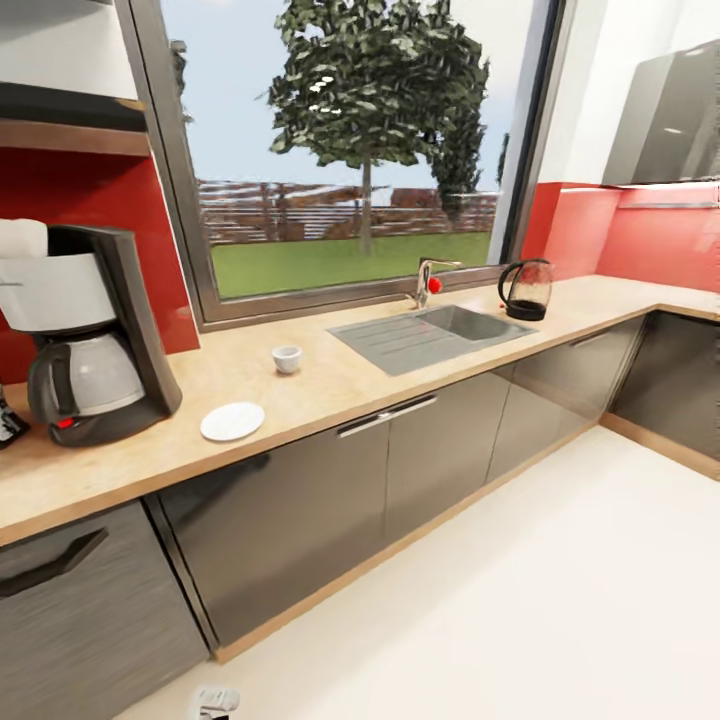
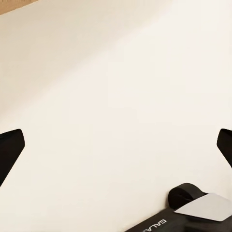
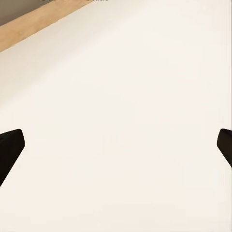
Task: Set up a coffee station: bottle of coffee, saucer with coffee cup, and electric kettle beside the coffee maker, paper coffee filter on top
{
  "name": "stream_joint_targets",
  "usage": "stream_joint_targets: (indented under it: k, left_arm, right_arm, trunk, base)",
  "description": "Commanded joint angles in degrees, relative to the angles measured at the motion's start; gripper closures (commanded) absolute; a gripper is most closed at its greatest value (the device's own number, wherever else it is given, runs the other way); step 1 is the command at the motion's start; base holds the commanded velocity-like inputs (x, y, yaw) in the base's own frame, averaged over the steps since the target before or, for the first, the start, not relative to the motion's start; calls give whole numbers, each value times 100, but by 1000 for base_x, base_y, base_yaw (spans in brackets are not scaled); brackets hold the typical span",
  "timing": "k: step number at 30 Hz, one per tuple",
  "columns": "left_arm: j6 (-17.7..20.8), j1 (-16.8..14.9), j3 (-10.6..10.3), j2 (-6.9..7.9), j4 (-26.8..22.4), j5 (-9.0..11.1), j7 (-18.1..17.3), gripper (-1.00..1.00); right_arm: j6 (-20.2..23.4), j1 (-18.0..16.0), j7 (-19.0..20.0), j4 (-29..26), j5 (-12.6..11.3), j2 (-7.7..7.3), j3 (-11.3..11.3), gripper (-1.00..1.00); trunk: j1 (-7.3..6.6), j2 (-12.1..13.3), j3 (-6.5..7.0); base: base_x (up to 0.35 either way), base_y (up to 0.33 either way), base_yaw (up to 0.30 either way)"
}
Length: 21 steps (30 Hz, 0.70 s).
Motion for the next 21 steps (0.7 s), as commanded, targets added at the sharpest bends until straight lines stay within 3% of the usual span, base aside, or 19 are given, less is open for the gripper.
stream_joint_targets:
  k: [1,17,21]
  left_arm:
    - [-42,-3,-49,1,5,27,-9,-100]
    - [-48,-2,-48,1,5,25,-11,-100]
    - [-184,258,34,82,-3,29,-58,-100]
  right_arm:
    - [-18,-1,31,1,-3,1,-9,-100]
    - [-376,-1,30,51,6,1,-9,-100]
    - [-383,-1,24,53,6,1,-9,-100]
  trunk:
    - [2,-2,-4]
    - [2,-2,-4]
    - [2,-2,-4]
  base:
    - [198,-176,-48]
    - [215,-188,-6]
    - [32,-25,0]
